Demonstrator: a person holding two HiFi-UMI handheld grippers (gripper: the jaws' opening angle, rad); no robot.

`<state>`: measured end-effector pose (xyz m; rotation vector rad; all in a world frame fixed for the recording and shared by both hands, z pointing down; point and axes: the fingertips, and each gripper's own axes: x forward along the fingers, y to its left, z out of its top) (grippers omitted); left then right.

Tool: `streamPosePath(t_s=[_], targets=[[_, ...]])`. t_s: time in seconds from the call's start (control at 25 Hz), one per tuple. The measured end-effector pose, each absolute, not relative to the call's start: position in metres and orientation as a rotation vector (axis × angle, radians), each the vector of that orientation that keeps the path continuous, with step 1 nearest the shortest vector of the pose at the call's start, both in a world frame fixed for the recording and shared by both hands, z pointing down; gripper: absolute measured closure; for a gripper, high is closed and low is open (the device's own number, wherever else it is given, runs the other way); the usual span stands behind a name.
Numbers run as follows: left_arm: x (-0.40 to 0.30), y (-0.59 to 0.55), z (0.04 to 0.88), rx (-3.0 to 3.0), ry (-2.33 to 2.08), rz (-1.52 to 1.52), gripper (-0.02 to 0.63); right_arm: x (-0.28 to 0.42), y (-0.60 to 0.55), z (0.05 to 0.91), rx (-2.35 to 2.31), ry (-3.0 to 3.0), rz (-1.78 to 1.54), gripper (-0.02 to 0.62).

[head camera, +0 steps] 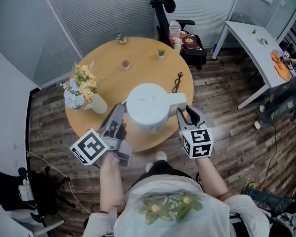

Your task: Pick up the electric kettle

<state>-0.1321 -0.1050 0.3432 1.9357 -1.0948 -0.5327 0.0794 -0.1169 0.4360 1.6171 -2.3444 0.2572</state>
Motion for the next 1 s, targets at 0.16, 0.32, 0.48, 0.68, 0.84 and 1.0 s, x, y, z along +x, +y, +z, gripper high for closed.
streamPosePath(t_s=[0.16,0.32,0.48,0.68,0.84,1.0], targets=[[-0.13,-0.097,0.344,1.914,-1.078,-0.557,0.549,0.079,-0.11,0.438,1.605,-2.345,0.263,0.466],[-0.129,-0.09,0.346,1.909,-1.088,-0.549,0.549,0.08,-0.103,0.44,1.596,-2.344,0.267,0.466],[-0.127,-0.086,0.347,1.908,-1.087,-0.548,0.55,0.082,-0.1,0.441,1.593,-2.345,0.267,0.466],[-0.125,-0.084,0.345,1.915,-1.072,-0.563,0.551,0.083,-0.097,0.441,1.592,-2.345,0.26,0.466],[-0.128,-0.083,0.347,1.915,-1.082,-0.553,0.551,0.081,-0.097,0.441,1.593,-2.346,0.262,0.466],[-0.127,-0.083,0.344,1.92,-1.069,-0.563,0.552,0.08,-0.095,0.441,1.594,-2.346,0.264,0.466]])
